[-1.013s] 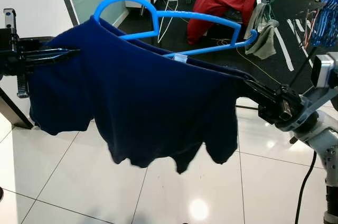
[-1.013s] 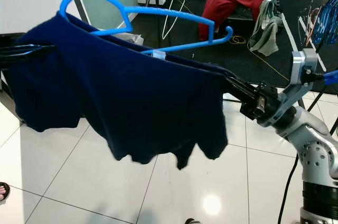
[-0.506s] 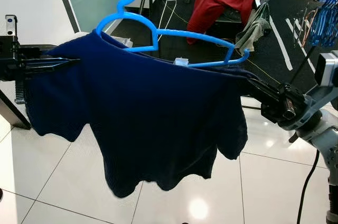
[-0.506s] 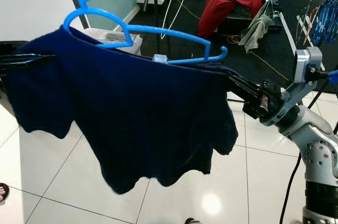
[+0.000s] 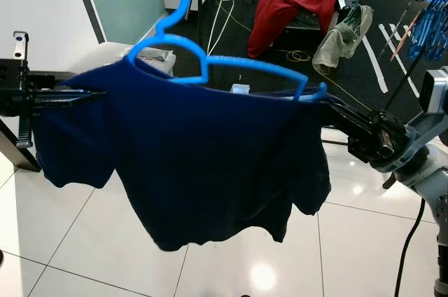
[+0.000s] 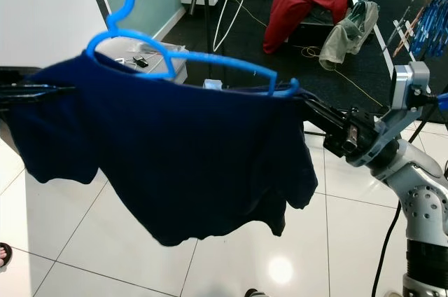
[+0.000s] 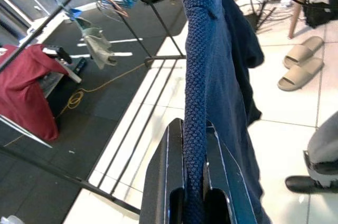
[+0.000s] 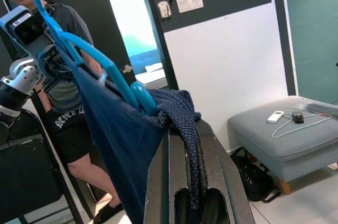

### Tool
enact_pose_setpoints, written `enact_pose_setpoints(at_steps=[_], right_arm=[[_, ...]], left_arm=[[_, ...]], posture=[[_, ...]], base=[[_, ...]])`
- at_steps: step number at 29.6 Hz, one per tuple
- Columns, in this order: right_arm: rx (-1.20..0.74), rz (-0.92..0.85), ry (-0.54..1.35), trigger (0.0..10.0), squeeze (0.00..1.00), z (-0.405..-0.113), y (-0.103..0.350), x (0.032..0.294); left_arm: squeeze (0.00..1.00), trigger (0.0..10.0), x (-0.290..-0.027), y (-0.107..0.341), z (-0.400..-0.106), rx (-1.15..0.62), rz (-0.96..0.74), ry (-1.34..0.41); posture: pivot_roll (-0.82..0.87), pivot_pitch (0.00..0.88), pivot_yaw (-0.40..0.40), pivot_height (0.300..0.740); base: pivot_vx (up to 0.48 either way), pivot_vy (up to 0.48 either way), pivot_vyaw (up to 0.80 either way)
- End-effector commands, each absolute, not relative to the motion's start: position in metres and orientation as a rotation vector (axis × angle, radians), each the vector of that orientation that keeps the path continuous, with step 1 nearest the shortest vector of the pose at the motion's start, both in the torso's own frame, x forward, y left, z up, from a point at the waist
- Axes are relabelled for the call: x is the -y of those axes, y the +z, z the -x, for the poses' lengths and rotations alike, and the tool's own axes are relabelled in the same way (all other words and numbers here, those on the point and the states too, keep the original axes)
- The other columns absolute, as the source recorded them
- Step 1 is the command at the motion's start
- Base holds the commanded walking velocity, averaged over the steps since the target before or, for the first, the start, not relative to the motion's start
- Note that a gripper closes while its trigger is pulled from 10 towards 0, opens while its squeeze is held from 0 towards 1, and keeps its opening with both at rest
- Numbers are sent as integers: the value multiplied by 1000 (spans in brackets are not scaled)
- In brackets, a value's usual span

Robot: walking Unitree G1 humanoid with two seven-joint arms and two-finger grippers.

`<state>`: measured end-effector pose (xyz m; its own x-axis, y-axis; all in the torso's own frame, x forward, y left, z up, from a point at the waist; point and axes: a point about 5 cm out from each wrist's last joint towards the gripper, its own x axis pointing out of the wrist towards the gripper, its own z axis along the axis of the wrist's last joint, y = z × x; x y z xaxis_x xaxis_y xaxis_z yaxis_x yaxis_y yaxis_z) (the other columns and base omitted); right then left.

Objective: Hang hanger

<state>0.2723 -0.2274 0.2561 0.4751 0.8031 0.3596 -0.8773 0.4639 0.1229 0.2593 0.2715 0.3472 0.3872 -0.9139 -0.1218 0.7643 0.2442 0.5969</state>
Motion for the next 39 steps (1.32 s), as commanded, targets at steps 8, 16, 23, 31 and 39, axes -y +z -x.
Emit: enact_pose_setpoints(at_steps=[8, 16, 23, 31, 39], right_arm=[[287, -300, 1047, 2118, 0, -272, 263, 231], [241, -267, 1078, 2235, 0, -272, 260, 223], [160, -157, 1023, 2667, 0, -292, 263, 207], [148, -19, 957, 1725, 0, -322, 292, 193], [105, 141, 1424, 1647, 0, -295, 331, 182]], left_arm=[[0, 10000, -279, 354, -260, 233, -740, -1089], [0, 10000, -275, 353, -266, 271, -768, -1025], [0, 10000, -248, 330, -272, 255, -828, -1033], [0, 10000, -205, 298, -262, 271, -785, -1220], [0, 10000, -188, 276, -260, 262, -741, -1291]], posture=[[-39, 108, 14, 740], [-44, 100, 8, 740], [-58, 101, 7, 740], [-81, 96, -9, 740], [-101, 88, -34, 740]], base=[[0, 0, 0], [0, 0, 0], [0, 0, 0], [0, 0, 0], [0, 0, 0]])
